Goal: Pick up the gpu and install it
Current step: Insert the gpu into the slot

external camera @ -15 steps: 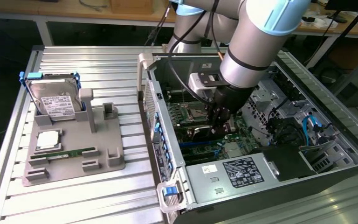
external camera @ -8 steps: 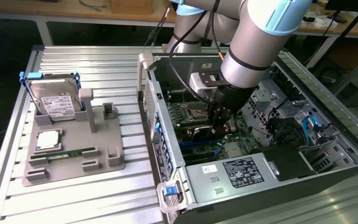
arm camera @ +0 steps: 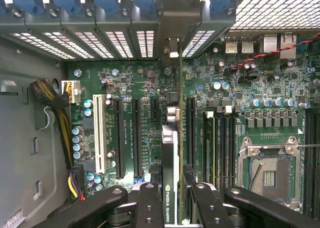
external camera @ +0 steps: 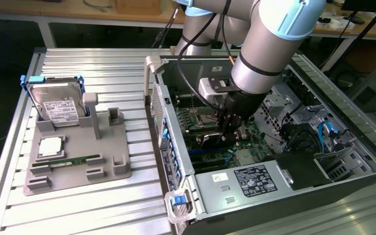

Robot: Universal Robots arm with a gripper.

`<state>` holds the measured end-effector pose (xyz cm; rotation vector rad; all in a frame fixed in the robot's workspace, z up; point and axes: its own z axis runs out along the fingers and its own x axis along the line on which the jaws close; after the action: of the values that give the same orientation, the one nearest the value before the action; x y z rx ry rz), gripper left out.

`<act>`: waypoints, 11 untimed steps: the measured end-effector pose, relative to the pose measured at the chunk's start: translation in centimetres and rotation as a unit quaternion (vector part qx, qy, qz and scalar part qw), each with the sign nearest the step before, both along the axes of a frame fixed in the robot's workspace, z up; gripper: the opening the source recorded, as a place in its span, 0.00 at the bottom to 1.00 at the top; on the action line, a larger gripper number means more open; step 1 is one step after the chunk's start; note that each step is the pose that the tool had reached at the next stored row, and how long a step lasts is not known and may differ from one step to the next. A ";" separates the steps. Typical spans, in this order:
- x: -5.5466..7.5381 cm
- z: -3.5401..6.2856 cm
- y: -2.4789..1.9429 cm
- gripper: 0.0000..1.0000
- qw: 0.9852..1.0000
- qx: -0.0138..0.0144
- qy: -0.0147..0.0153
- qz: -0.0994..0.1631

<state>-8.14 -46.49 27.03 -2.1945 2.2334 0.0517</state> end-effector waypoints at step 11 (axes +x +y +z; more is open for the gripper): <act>-0.2 -0.03 0.00 0.27 1.000 0.000 0.000 0.000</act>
<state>-8.34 -46.49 27.01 -2.1944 2.2328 0.0523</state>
